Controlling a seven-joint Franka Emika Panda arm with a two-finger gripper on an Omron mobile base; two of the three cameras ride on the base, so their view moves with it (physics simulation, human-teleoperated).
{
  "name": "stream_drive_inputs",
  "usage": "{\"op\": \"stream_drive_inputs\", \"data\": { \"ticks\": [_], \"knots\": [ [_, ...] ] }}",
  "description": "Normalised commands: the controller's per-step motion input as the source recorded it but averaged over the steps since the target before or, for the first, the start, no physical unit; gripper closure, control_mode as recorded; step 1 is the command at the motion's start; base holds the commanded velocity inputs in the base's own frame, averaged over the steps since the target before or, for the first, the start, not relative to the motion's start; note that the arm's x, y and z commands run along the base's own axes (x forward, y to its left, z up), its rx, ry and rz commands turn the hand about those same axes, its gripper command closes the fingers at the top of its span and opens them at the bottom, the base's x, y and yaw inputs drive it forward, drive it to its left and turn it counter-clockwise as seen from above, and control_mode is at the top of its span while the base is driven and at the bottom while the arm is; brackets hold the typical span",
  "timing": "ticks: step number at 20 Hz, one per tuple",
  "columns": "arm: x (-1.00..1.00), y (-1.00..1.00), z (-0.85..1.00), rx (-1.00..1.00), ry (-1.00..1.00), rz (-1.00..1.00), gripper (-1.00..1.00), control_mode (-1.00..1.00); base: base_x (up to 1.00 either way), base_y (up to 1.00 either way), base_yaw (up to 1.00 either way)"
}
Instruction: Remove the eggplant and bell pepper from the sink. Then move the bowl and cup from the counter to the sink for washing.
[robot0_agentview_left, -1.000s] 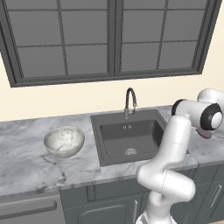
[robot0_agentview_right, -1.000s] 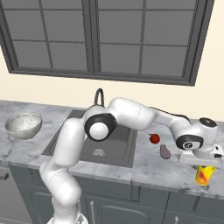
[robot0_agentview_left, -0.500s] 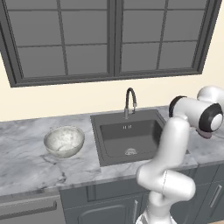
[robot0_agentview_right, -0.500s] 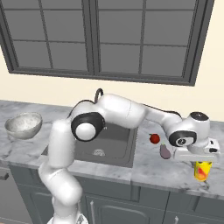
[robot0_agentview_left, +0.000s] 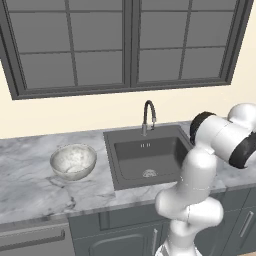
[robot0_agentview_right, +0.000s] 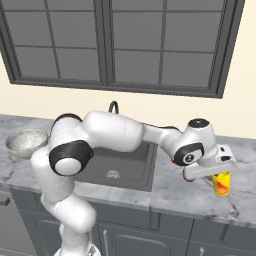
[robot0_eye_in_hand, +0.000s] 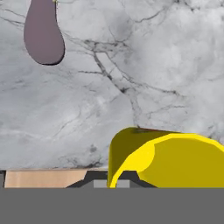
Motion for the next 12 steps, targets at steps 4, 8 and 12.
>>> {"op": "stream_drive_inputs", "data": {
  "ticks": [4, 8, 12],
  "knots": [
    [-0.02, 0.52, 0.39, -0.11, 0.0, 0.15, 1.0, -1.0, 0.0, 0.0, 0.0],
    [0.0, 0.51, 0.4, -0.06, 0.0, 0.15, 1.0, -1.0, 0.0, 0.0, 0.0],
    [0.0, 0.5, 0.41, -0.01, 0.04, 0.12, 1.0, -1.0, 0.0, 0.0, 0.0]
  ]
}}
